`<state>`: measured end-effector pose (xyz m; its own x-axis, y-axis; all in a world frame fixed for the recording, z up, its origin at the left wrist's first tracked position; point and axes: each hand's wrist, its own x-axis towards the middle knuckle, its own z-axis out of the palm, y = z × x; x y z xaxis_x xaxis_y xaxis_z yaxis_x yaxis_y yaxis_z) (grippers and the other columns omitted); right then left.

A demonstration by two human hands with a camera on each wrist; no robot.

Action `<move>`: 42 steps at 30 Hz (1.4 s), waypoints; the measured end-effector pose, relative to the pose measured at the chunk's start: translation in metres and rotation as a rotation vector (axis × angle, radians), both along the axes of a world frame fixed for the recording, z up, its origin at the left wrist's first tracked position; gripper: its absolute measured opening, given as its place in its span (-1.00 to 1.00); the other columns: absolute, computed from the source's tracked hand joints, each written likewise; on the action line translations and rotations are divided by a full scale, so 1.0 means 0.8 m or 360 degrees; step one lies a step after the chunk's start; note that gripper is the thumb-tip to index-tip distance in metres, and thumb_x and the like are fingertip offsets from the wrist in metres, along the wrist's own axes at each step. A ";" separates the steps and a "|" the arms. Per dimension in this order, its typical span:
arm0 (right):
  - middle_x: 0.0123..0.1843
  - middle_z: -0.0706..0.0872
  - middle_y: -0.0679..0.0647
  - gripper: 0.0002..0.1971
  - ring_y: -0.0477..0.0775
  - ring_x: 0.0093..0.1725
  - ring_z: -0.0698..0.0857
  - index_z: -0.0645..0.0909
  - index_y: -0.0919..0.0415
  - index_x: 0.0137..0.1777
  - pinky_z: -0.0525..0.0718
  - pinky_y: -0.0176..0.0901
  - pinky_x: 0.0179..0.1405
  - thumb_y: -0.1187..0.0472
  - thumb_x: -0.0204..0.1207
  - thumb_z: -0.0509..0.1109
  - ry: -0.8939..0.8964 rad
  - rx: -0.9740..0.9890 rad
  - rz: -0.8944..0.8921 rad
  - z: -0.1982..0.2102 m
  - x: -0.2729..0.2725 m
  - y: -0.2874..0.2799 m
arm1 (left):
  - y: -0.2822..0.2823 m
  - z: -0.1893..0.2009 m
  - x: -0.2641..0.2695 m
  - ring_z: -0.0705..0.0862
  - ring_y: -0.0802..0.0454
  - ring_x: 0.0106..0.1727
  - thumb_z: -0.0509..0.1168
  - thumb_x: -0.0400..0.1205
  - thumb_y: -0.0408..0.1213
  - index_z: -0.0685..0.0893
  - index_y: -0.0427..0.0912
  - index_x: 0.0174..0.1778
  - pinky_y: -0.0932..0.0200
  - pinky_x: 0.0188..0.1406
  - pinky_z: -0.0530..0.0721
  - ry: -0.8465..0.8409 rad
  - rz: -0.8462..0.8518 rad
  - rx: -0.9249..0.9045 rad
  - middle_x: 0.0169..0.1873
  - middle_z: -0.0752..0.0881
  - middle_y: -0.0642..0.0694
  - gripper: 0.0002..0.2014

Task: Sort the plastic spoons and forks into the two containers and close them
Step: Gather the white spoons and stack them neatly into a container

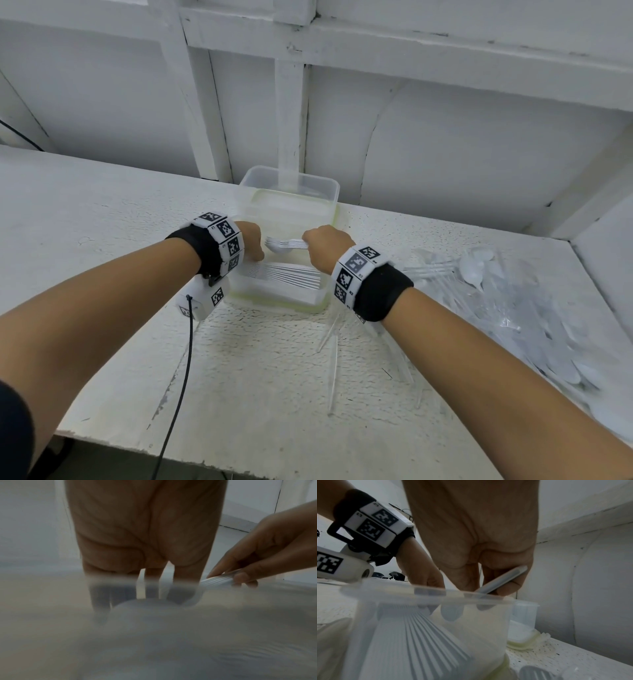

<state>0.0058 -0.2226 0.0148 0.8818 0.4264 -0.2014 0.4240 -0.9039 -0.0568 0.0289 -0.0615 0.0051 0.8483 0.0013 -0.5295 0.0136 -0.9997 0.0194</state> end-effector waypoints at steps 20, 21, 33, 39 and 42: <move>0.20 0.64 0.24 -0.69 0.25 0.12 0.65 0.52 0.24 0.31 0.59 -0.03 0.03 0.39 0.62 0.14 0.0176 0.0205 0.0052 -0.014 0.015 0.034 | 0.030 0.013 -0.012 0.60 0.06 0.01 0.31 0.59 -0.30 0.78 -0.11 0.08 0.16 0.20 0.55 -0.0056 -0.0234 -0.0253 0.07 0.76 -0.06 -0.79; 0.23 0.64 0.23 -0.69 0.24 0.16 0.64 0.52 0.22 0.33 0.59 -0.03 0.07 0.38 0.62 0.16 0.0208 0.0242 0.0041 -0.018 0.016 0.036 | 0.032 0.014 -0.014 0.61 0.07 0.02 0.31 0.59 -0.29 0.78 -0.11 0.09 0.15 0.21 0.55 -0.0056 -0.0239 -0.0262 0.08 0.76 -0.05 -0.79; 0.40 0.59 0.11 -0.63 0.10 0.35 0.56 0.58 0.19 0.38 0.48 -0.26 0.13 0.36 0.59 0.27 0.0524 0.0284 0.0013 -0.019 0.020 0.028 | 0.075 0.026 -0.030 0.58 0.00 0.02 0.22 0.65 -0.30 0.69 -0.22 0.15 0.22 0.05 0.44 -0.0756 0.0245 -0.0706 0.07 0.70 -0.09 -0.78; 0.37 0.61 0.08 -0.65 0.09 0.32 0.59 0.59 0.21 0.35 0.48 -0.27 0.07 0.37 0.58 0.28 0.0541 0.0283 -0.0021 -0.020 0.020 0.028 | 0.084 0.011 -0.041 0.69 -0.19 0.01 0.22 0.68 -0.23 0.49 -0.24 0.36 -0.06 -0.19 0.74 -0.0390 0.0855 -0.1078 0.08 0.66 -0.23 -0.65; 0.38 0.57 0.12 -0.66 0.11 0.32 0.56 0.57 0.21 0.35 0.47 -0.25 0.14 0.36 0.59 0.28 0.0507 0.0258 0.0042 -0.021 0.019 0.028 | 0.084 0.009 -0.043 0.71 -0.21 0.03 0.21 0.68 -0.31 0.50 -0.25 0.35 -0.14 -0.16 0.75 -0.0364 0.0920 -0.1132 0.05 0.69 -0.26 -0.68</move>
